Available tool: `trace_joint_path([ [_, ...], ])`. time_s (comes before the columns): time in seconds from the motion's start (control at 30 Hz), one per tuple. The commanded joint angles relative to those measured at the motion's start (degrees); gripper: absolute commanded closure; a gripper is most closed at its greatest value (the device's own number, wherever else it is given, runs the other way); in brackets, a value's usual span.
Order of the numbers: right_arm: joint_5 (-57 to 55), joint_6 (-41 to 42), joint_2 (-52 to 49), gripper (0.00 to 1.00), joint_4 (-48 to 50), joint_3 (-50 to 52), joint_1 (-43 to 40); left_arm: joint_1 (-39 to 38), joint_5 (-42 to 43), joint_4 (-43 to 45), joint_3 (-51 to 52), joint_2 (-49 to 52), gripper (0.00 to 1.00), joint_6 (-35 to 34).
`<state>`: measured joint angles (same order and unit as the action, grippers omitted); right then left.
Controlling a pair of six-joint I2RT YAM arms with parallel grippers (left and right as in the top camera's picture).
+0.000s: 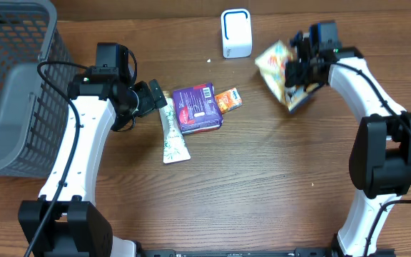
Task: Scan the item barcode
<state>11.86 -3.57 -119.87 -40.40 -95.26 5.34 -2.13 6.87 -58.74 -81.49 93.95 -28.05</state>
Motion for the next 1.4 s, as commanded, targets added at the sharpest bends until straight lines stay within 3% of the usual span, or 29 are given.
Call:
trace_joint_path([
  [0.0, 2.0, 8.2, 3.1, 0.96, 4.7, -6.2, 0.2, 0.2, 0.2, 0.1, -1.0, 0.5, 0.00, 1.2],
  [0.17, 1.9, 13.7, 2.4, 0.96, 18.3, -6.0, 1.9, 0.2, 0.2, 0.3, -1.0, 0.5, 0.00, 1.2],
  [0.33, 0.6, 14.1, 0.0, 0.96, 26.5, -6.0, 5.9, 0.2, 0.2, 0.3, -1.0, 0.5, 0.00, 1.2],
  [0.57, -16.0, 14.1, -4.6, 0.96, 33.4, -6.0, 13.4, 0.2, 0.2, 0.3, -1.0, 0.5, 0.00, 1.2],
  [0.8, -26.9, 14.1, -8.2, 0.96, 35.7, -6.0, 15.6, 0.2, 0.2, 0.3, -1.0, 0.5, 0.00, 1.2],
  [1.37, -29.0, 14.2, -3.7, 0.96, 35.5, -6.1, 14.6, 0.2, 0.2, 0.3, -1.0, 0.5, 0.00, 1.2],
])
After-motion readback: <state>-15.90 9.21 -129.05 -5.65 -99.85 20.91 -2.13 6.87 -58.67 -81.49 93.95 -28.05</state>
